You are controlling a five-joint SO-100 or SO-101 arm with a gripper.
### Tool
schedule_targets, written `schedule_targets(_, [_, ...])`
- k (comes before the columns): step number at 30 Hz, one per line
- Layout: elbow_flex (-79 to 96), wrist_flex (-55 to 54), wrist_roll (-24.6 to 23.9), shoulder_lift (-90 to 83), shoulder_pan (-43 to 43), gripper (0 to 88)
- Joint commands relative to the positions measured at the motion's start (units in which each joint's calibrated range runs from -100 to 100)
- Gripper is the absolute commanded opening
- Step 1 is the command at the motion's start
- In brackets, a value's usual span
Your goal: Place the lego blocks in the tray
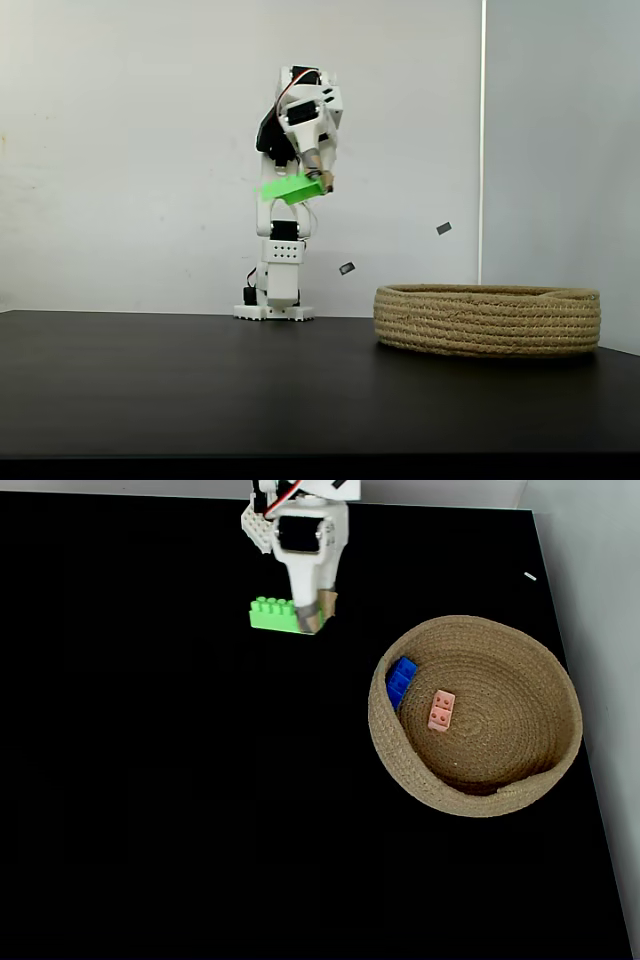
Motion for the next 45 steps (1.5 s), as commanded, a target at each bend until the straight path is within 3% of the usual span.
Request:
schedule_targets(1, [-7.67, -2.94, -0.83, 2.06, -9.54, 0.0])
schedule_targets(7, [-12.5, -5.02, -3.47, 9.71, -18.94, 0.4])
schedule_targets(11, [-14.96, -5.43, -3.86, 14.01, -22.56, 9.5])
schedule_targets(16, [-13.96, -5.43, -4.2, 14.78, -22.98, 26.7])
schedule_targets(26, [-14.51, -5.35, -2.69, 12.63, -18.94, 35.4])
schedule_targets(29, [-18.06, -6.02, -2.3, 11.26, -16.46, 29.2])
schedule_targets(30, [-19.52, -6.02, -2.69, 10.65, -15.39, 23.4])
schedule_targets(32, [-20.44, -5.68, -3.86, 8.76, -13.5, 3.5])
schedule_targets(33, [-19.25, -5.6, -4.74, 7.47, -12.51, 0.3])
schedule_targets(38, [-9.86, -5.68, -6.15, 1.02, -8.63, 4.9])
schedule_targets(45, [4.92, -8.68, -5.32, -16.43, 2.58, 0.3])
